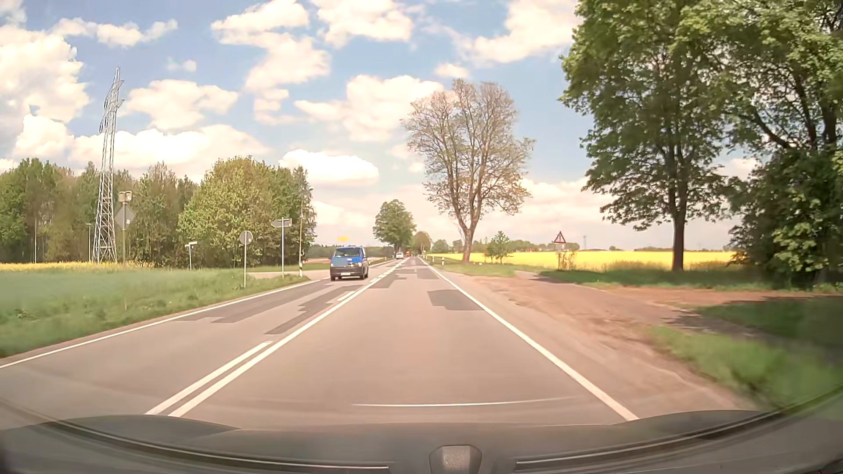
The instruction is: Follow the waypoints while adhering to traffic rules and regulations
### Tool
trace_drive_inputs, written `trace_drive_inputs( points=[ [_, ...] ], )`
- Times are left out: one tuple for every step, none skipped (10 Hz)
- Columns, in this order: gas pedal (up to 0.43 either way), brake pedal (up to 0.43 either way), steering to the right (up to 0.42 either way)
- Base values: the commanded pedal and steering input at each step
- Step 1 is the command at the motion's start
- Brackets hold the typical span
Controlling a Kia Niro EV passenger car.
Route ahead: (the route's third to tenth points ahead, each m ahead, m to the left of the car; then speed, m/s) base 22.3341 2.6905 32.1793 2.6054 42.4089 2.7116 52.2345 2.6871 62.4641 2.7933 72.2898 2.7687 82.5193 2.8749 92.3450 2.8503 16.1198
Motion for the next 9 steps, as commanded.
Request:
trace_drive_inputs(
  points=[
    [0.197,0.0,-0.003],
    [0.197,0.0,-0.004],
    [0.197,0.0,-0.004],
    [0.197,0.0,-0.004],
    [0.197,0.0,-0.004],
    [0.197,0.0,-0.004],
    [0.197,0.0,-0.004],
    [0.197,0.0,-0.004],
    [0.197,0.0,-0.004]
  ],
)
